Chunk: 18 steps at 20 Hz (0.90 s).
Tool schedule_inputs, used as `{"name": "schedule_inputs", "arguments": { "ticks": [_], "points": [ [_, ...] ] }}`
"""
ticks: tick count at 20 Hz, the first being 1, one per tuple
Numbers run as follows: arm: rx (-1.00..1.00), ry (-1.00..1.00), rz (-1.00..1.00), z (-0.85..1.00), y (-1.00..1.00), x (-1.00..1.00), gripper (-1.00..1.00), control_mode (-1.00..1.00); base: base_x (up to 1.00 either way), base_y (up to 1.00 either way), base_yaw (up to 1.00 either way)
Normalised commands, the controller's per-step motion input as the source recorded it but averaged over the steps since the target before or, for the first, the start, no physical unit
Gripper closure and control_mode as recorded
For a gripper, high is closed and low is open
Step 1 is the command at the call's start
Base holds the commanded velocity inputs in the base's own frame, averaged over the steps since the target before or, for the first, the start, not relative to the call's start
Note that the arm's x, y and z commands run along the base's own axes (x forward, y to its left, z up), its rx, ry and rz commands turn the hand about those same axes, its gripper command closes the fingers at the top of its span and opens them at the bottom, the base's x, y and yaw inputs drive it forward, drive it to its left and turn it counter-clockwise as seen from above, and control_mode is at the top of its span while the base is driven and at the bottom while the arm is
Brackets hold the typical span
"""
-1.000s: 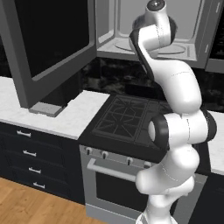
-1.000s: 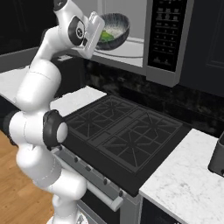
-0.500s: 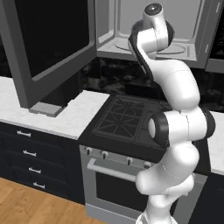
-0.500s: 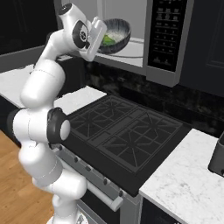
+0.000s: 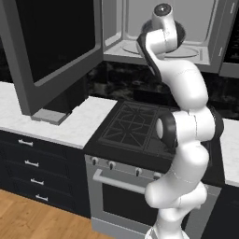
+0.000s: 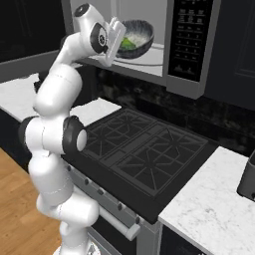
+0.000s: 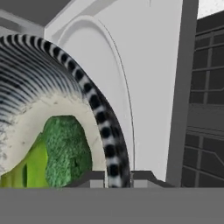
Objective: Pick the broccoli from the sink and place it in the bowl. Then pick the bowl and place it in the microwave. Then close the microwave door and press the start button.
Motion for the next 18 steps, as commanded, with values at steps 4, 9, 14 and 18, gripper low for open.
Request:
{"name": "schedule_inputs", "arguments": {
  "ticks": [4,9,14,18],
  "points": [
    [0.00,-0.01,0.01,-0.28,0.00,0.42,-1.00,-1.00,0.00,0.00,0.00],
    [0.00,-0.05,0.00,-0.05,0.00,0.13,-1.00,-1.00,0.00,0.00,0.00],
    [0.00,-0.25,0.05,0.00,0.00,-0.01,-1.00,-1.00,0.00,0.00,0.00],
    [0.00,-0.58,0.17,-0.08,0.08,-0.29,-1.00,-1.00,0.00,0.00,0.00]
  ]
}}
